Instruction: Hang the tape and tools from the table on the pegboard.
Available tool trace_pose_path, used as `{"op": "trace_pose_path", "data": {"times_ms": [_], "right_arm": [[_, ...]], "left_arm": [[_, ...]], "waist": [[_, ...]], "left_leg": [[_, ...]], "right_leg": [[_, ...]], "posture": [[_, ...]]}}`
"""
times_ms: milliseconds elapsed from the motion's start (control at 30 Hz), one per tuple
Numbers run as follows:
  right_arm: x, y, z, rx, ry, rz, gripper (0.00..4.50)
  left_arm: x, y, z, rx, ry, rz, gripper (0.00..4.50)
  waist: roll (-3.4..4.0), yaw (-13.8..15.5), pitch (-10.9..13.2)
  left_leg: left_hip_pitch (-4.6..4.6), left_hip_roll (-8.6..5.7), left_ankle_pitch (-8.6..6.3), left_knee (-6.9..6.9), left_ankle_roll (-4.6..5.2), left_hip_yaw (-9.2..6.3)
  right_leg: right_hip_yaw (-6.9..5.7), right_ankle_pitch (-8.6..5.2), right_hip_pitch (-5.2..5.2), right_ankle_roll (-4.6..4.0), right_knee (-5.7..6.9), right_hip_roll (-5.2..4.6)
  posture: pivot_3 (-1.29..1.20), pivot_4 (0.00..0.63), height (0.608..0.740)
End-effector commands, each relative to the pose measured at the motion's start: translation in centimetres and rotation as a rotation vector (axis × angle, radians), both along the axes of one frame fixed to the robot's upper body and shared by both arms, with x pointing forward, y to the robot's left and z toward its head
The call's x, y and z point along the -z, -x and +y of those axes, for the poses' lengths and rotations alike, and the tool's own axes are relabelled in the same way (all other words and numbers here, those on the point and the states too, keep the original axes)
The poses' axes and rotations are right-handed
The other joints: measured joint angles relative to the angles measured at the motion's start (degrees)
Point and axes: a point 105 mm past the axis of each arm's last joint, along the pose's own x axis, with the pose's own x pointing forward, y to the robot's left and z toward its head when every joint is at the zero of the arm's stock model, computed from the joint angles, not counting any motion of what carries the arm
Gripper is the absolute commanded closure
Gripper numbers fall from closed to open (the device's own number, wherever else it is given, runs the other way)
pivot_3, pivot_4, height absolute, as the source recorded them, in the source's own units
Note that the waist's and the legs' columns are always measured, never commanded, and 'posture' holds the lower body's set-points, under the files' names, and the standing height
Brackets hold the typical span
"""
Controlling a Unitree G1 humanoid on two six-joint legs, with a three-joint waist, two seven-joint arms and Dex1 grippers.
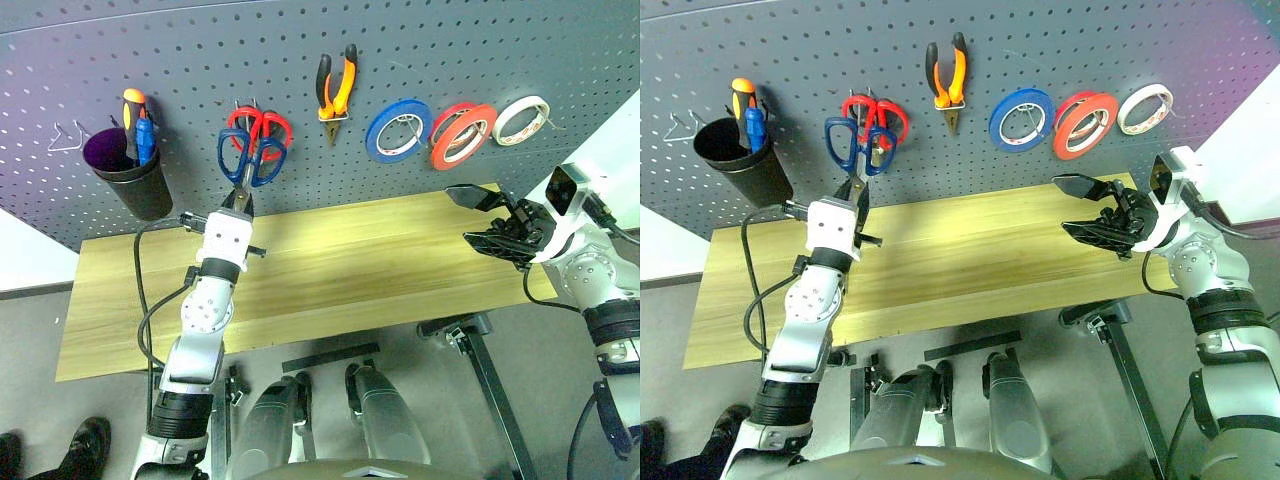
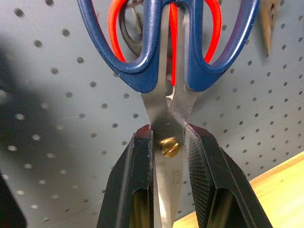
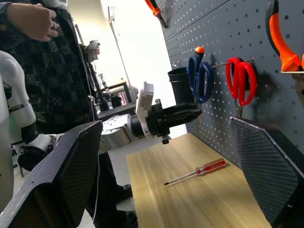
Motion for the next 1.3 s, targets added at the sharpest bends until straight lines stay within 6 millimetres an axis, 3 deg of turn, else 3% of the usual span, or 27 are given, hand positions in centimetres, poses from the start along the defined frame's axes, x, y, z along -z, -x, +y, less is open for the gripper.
{"op": "trace_pose_path", "data": {"times_ms": [33,200,667,933,1033,1133,1300], "right_arm": [[-1.1,0.0,-0.3,0.003,-0.002,-0.050,0.00],[-1.1,-0.1,-0.3,0.009,-0.002,-0.052,0.00],[-0.8,0.1,0.1,-0.007,0.004,-0.049,0.00],[-0.8,0.3,0.1,-0.011,0.006,-0.053,0.00],[-0.8,0.3,0.1,-0.012,0.007,-0.052,0.00],[-0.7,0.3,0.1,-0.011,0.008,-0.050,0.00],[-0.8,0.3,0.0,-0.009,0.008,-0.047,0.00]], "left_arm": [[-1.1,-0.3,0.1,0.009,0.006,-0.030,3.82],[-1.7,-0.6,0.1,0.015,0.006,-0.055,3.82],[1.3,-3.7,1.2,-0.074,0.177,0.194,3.82],[0.3,-5.1,0.9,-0.077,0.179,0.202,3.82],[0.8,-5.3,1.3,-0.110,0.183,0.242,3.82],[1.2,-5.3,1.2,-0.100,0.166,0.279,3.01],[0.4,-4.9,1.4,-0.130,0.133,0.204,1.44]], "waist": [[0.00,-0.01,0.00],[0.00,-0.03,0.00],[0.10,-0.40,-0.09],[0.11,-0.76,-0.26],[0.13,-0.84,-0.63],[0.10,-0.98,-0.88],[0.09,-0.86,-0.88]], "left_leg": [[0.00,0.00,0.00,0.00,0.00,0.00],[0.00,0.00,0.00,0.01,0.00,0.01],[0.01,0.00,-0.06,0.29,0.10,0.07],[0.02,0.00,-0.19,0.79,0.05,0.14],[0.02,0.01,-0.19,0.80,0.05,0.20],[0.02,0.01,-0.19,0.80,0.06,0.20],[0.00,0.01,-0.20,0.80,0.07,0.21]], "right_leg": [[0.00,0.00,0.00,0.00,0.00,0.00],[0.00,0.00,0.00,0.00,0.01,0.00],[-0.02,0.03,0.02,0.05,0.16,0.00],[-0.05,0.26,0.16,0.25,0.31,-0.04],[-0.05,0.29,0.14,0.27,0.31,-0.07],[-0.05,0.29,0.13,0.27,0.30,-0.07],[-0.05,0.29,0.12,0.27,0.28,-0.10]], "posture": [[-0.24,0.222,0.729],[-0.24,0.222,0.729],[-0.25,0.217,0.729],[-0.25,0.213,0.729],[-0.26,0.213,0.729],[-0.26,0.213,0.729],[-0.25,0.214,0.729]]}}
